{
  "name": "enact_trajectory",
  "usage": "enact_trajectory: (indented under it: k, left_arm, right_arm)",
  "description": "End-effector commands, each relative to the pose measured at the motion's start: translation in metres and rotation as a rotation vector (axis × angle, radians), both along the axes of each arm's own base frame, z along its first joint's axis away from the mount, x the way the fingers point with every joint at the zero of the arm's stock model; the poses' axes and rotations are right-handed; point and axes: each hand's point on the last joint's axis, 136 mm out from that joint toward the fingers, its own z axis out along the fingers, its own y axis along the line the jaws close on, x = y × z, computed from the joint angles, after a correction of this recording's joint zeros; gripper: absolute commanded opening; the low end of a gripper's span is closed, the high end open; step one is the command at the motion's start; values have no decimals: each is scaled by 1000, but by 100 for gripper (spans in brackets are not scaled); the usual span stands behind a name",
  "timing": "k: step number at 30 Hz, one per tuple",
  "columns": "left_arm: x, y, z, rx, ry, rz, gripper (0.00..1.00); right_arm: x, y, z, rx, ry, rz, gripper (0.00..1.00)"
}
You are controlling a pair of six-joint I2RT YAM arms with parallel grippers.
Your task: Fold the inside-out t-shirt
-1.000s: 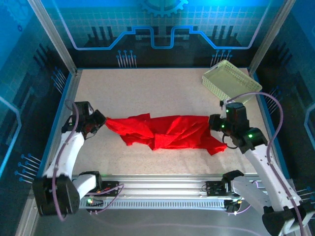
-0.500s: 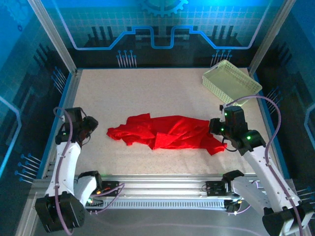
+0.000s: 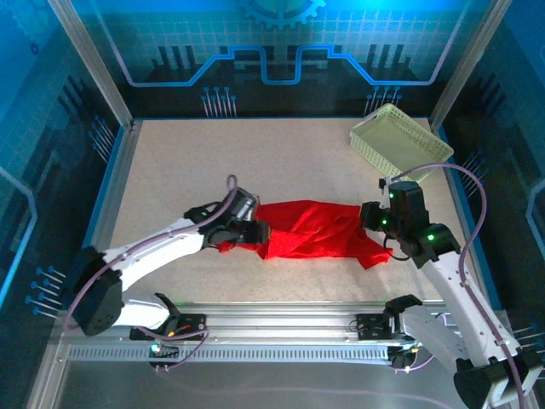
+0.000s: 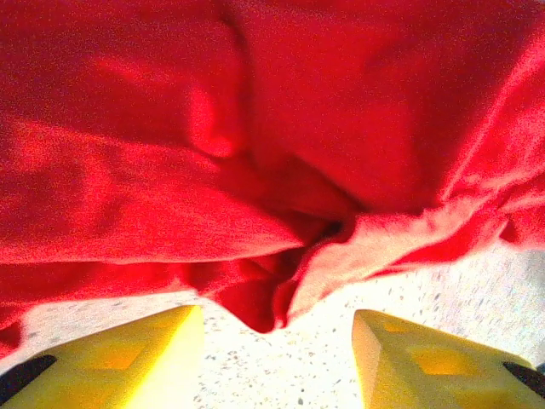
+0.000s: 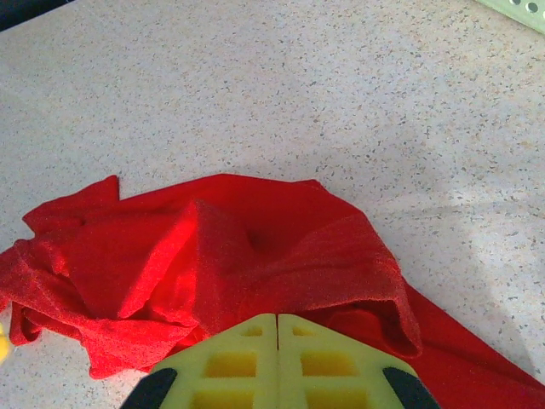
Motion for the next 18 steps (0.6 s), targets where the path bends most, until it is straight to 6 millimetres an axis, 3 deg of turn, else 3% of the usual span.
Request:
enact_trajectory:
  k: [1, 6, 12, 14, 18]
  left_arm:
    - [11, -29, 2, 41, -89, -117, 55]
    - [18, -37, -15, 120, -93, -142, 58]
    - [31, -41, -21, 156, -117, -133, 60]
    - [34, -44, -22, 151, -117, -133, 51]
    - [35, -45, -17, 139, -129, -125, 21]
  right_arm:
    - [3, 2, 8, 22, -21, 4, 0]
    - [2, 2, 9, 24, -25, 5, 0]
    - [1, 3, 5, 29, -17, 8, 0]
    - [1, 3, 4, 26, -16, 10, 0]
    - [1, 0, 3, 9, -12, -3, 0]
